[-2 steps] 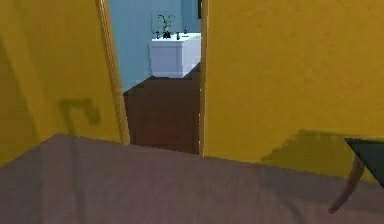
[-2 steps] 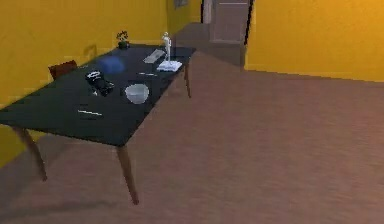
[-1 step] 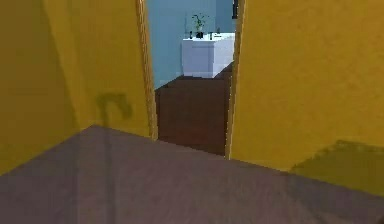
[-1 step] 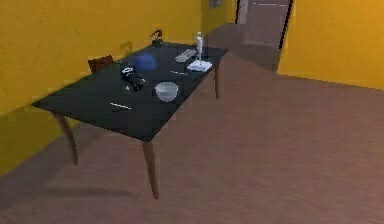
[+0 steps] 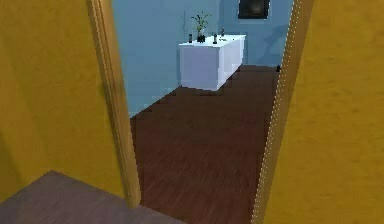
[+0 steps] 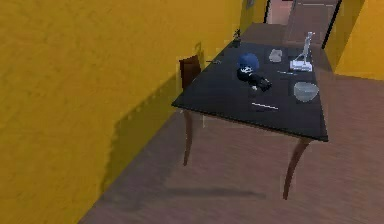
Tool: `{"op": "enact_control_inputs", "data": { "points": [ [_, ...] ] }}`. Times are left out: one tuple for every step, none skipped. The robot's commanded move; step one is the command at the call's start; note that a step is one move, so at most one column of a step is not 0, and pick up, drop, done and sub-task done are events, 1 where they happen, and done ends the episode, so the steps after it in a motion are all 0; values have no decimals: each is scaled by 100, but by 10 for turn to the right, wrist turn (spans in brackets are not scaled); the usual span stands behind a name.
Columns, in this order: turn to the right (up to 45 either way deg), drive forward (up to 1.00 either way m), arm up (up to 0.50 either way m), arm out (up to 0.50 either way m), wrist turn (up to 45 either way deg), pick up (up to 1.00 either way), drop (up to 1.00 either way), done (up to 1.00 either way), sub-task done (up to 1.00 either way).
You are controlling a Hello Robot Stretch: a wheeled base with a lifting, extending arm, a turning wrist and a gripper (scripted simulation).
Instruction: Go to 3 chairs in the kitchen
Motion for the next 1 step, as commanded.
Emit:
{"op": "enact_control_inputs", "data": {
  "points": [
    [-30,0,0,0,0,0,0,0,0]
  ]
}}
